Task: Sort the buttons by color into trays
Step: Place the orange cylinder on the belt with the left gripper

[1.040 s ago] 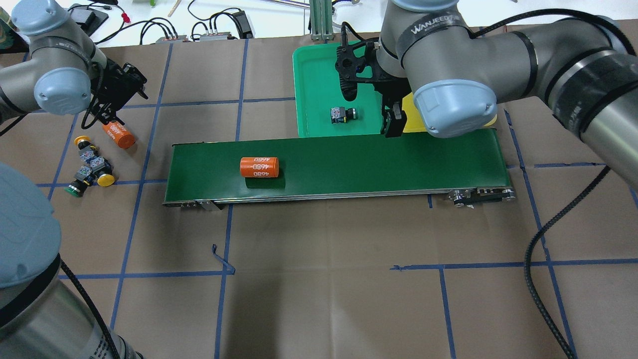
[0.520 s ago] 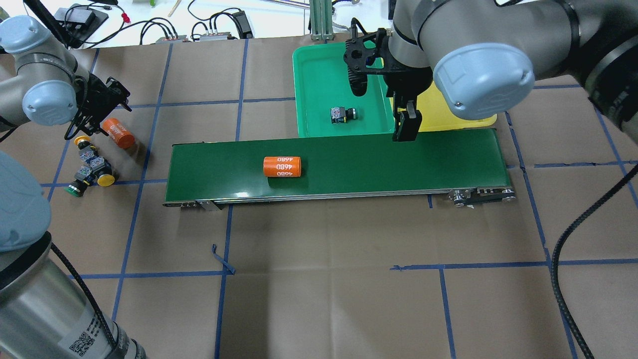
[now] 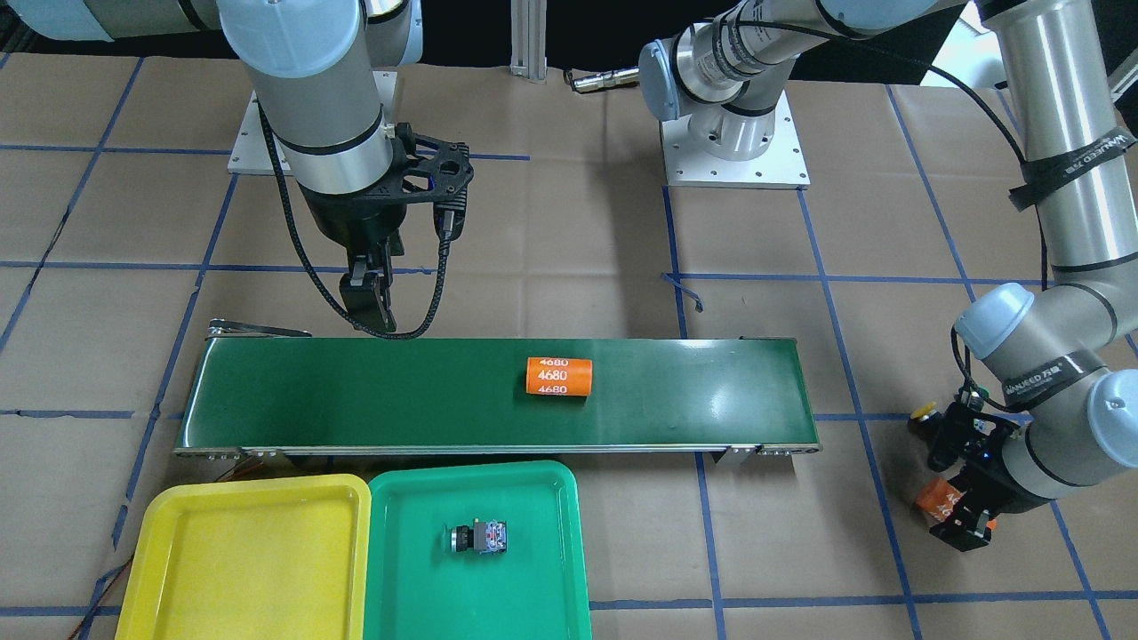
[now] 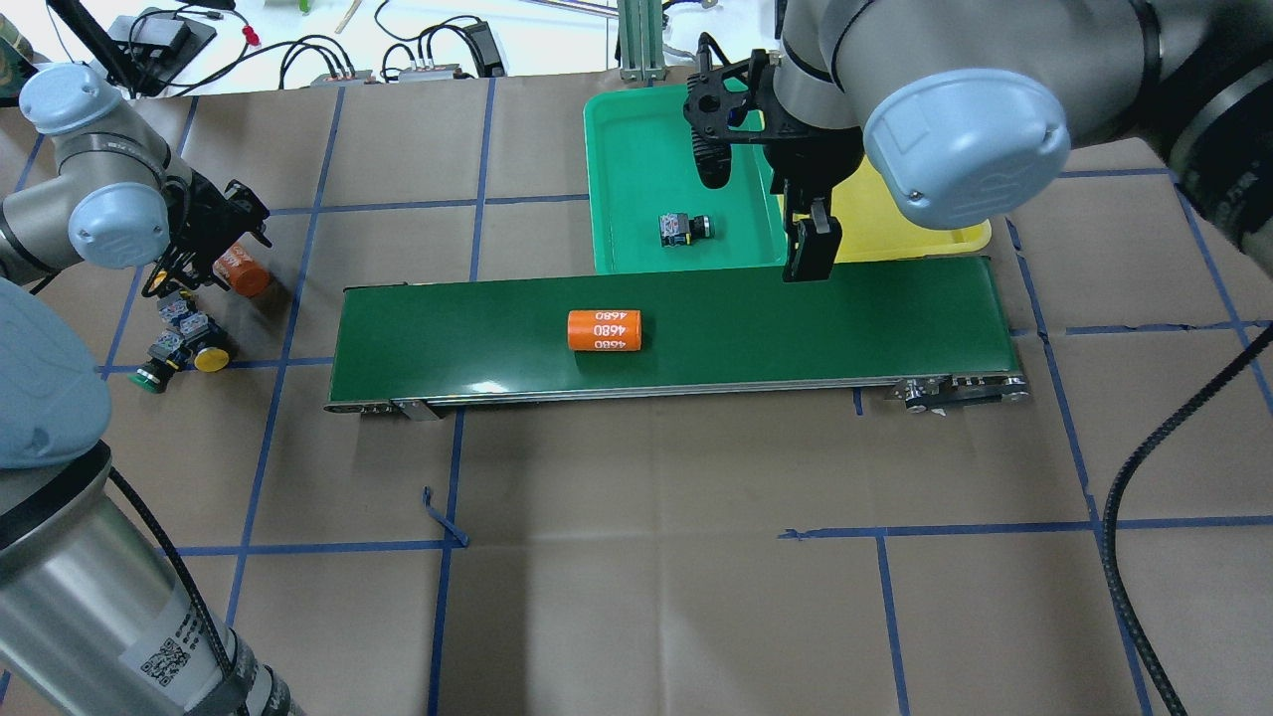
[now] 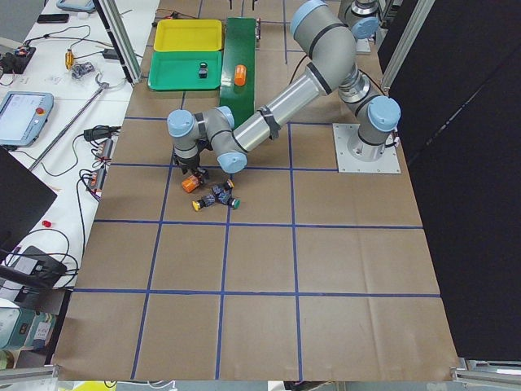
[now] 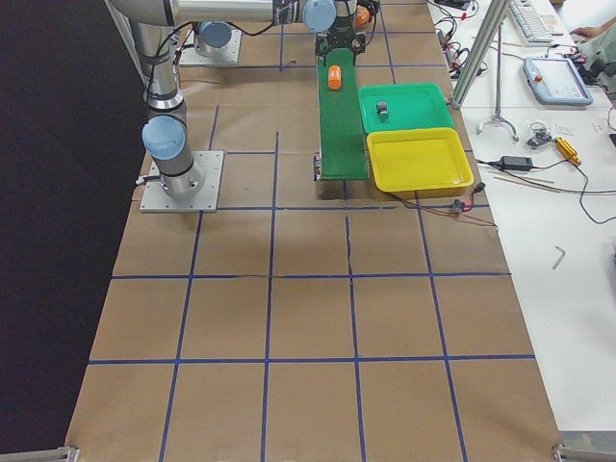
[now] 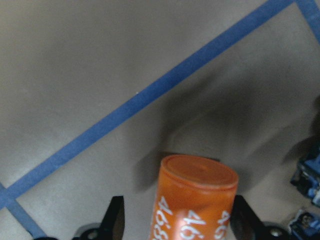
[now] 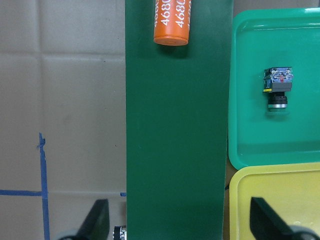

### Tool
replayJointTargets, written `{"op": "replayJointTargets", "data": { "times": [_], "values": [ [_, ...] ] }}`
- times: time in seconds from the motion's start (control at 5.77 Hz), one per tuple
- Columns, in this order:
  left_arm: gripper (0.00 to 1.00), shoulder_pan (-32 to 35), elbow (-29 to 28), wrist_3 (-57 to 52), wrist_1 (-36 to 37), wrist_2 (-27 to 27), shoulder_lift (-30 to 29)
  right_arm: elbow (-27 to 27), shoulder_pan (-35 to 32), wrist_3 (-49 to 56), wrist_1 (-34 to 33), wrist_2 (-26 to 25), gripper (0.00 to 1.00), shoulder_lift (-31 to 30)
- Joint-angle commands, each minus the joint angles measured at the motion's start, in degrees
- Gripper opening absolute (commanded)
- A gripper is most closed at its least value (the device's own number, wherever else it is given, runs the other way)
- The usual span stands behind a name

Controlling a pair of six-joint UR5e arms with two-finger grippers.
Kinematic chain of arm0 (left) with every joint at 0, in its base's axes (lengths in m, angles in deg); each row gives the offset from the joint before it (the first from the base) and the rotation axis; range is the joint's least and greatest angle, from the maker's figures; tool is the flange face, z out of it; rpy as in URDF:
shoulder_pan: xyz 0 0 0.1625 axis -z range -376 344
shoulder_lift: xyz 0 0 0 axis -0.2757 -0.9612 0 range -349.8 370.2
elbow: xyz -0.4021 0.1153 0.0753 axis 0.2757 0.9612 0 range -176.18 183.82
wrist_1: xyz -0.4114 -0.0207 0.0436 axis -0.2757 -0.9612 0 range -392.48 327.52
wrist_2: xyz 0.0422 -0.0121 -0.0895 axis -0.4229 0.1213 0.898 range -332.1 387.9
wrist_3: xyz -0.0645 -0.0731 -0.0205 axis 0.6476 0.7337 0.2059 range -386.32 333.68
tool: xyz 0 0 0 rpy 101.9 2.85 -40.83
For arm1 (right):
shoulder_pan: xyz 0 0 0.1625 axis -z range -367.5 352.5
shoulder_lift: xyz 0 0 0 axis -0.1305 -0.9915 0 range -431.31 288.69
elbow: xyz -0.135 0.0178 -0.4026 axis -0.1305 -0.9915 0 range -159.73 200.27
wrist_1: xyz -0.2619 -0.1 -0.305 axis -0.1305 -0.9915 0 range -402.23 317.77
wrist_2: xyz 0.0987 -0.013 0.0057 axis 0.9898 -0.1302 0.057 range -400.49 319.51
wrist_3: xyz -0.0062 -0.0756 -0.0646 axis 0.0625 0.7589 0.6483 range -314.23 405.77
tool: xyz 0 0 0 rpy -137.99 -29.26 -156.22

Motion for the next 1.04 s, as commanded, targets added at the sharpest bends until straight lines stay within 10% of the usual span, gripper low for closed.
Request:
{"op": "replayJointTargets", "data": {
  "times": [0.0, 0.87],
  "values": [
    [0.14, 0.0, 0.3, 0.0, 0.4, -0.3, 0.3, 0.7, 0.1, 0.0, 0.1, 0.0, 1.00, 0.0],
    [0.05, 7.8, 11.7, 30.6, -9.5, -2.6, 18.5, 0.1, 0.1, -0.1, 3.1, 0.1, 1.00, 0.0]
  ]
}}
